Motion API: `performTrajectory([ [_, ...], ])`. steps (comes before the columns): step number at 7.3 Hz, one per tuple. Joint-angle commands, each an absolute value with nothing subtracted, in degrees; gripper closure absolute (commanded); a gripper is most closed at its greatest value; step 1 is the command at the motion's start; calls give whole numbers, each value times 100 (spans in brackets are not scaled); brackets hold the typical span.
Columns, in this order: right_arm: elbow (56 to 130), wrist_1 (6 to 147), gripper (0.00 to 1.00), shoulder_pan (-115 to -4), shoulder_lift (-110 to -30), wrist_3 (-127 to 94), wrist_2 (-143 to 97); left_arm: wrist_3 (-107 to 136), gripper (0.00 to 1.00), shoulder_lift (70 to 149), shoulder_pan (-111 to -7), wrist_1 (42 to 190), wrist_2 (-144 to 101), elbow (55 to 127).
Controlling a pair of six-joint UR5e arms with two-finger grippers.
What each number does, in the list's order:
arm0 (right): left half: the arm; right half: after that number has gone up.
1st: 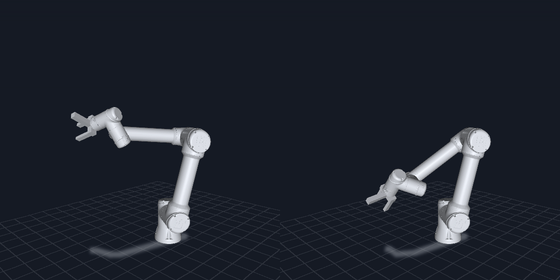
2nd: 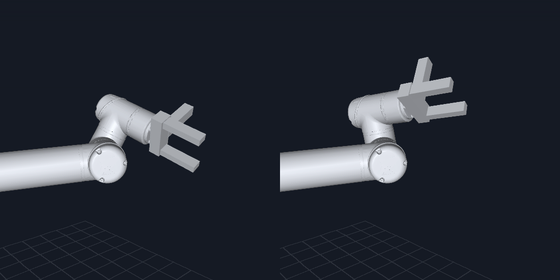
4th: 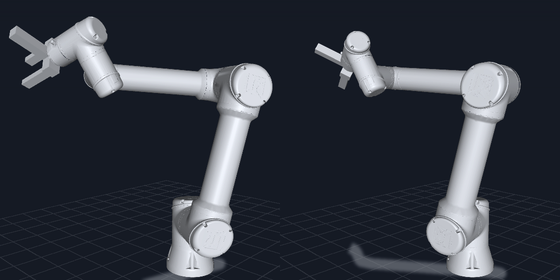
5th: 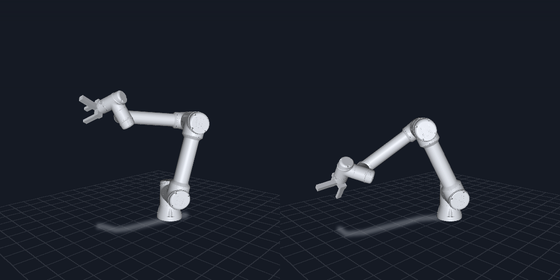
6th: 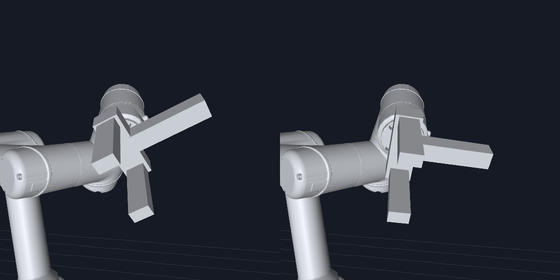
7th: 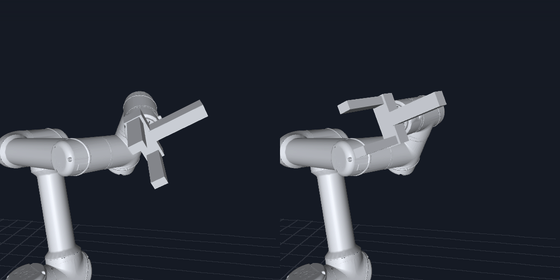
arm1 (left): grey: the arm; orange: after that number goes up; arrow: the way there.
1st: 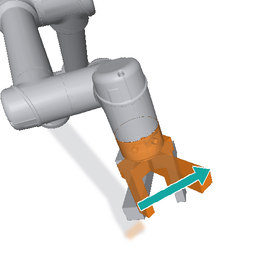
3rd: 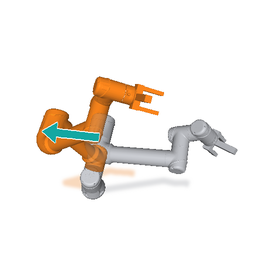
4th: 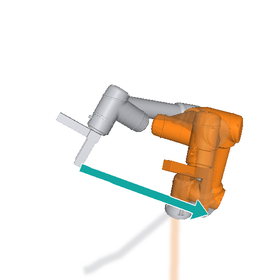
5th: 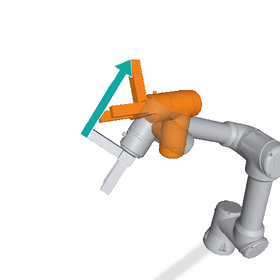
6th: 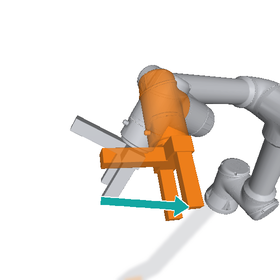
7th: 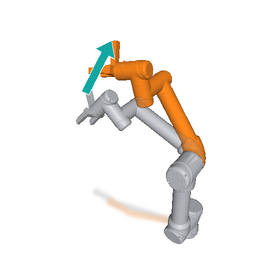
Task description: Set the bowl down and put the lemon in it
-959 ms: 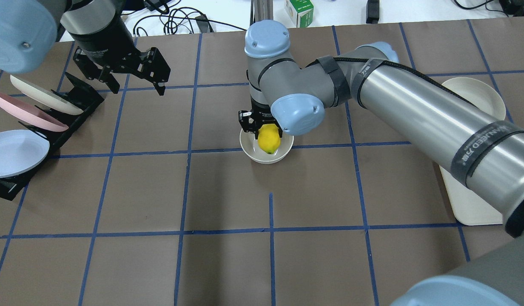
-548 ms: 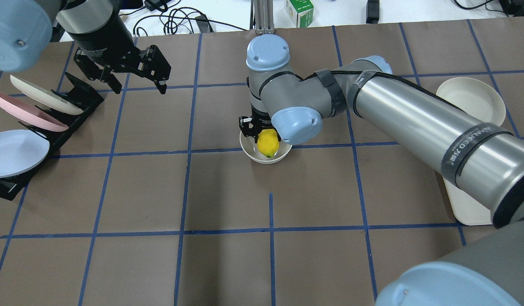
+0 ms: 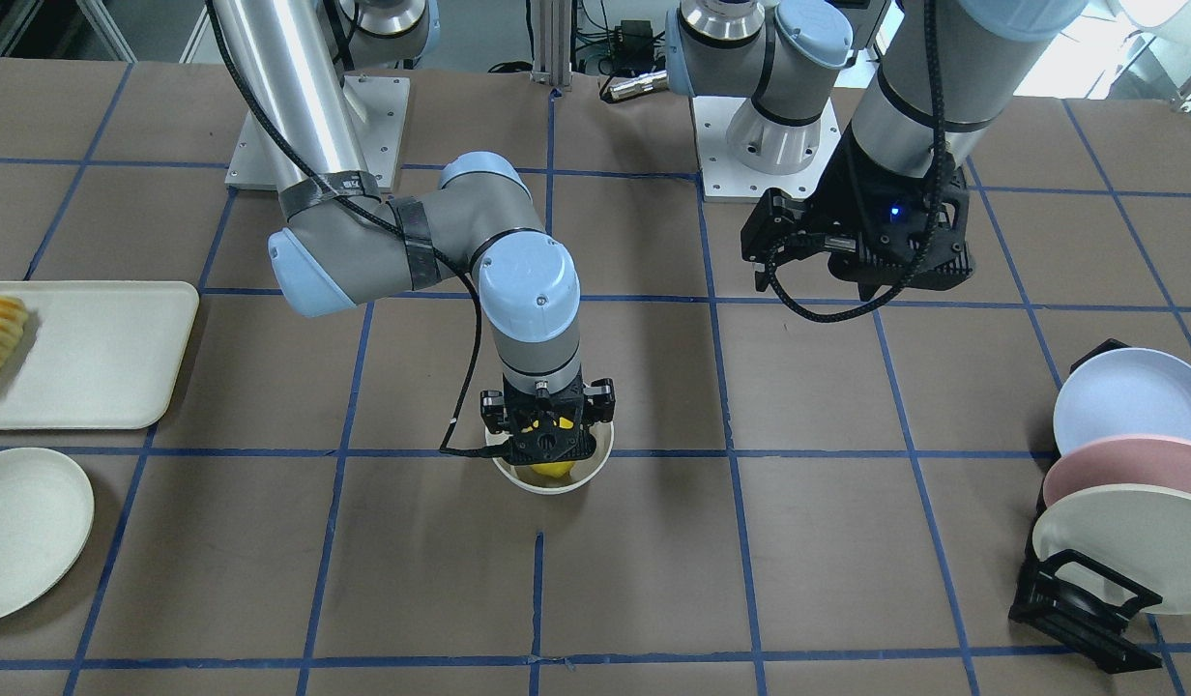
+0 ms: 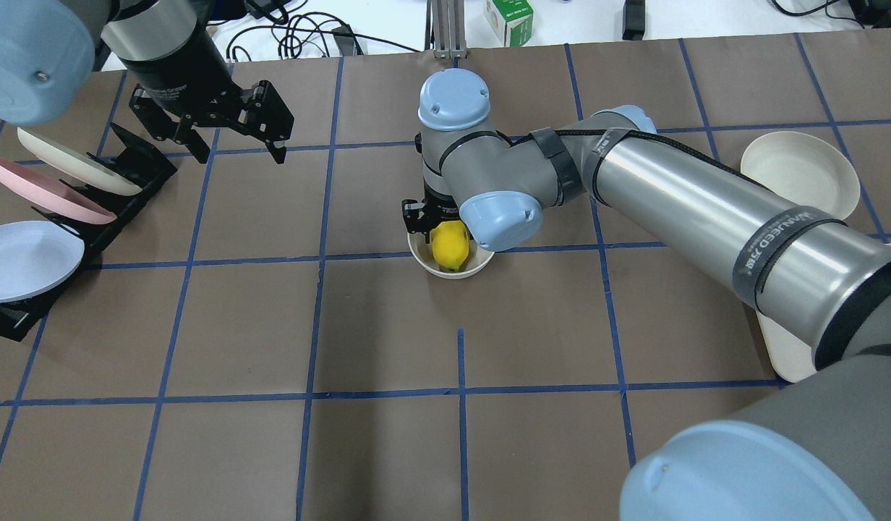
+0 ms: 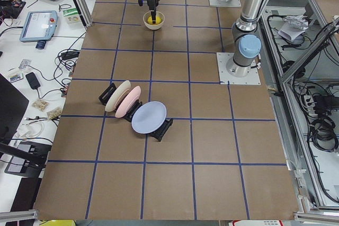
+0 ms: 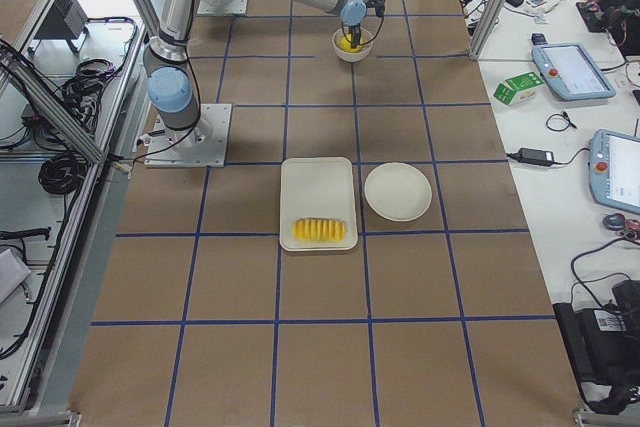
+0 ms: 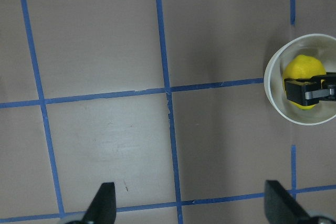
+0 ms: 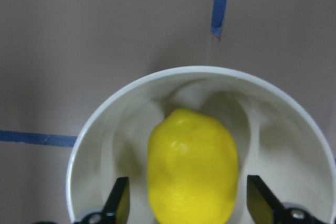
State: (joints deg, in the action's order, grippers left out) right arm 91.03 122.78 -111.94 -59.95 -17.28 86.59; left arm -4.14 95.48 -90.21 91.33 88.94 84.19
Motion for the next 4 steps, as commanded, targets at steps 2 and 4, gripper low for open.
performTrajectory([
  [2,9062,11929,0,-11066,-6387,-1696,8692,-404,0,9554,-9018,9132,8868,8402],
  [4,9009,11025,0,-10594,-7133,-1574,8885,-404,0,9545,-9018,9132,8877,8402],
])
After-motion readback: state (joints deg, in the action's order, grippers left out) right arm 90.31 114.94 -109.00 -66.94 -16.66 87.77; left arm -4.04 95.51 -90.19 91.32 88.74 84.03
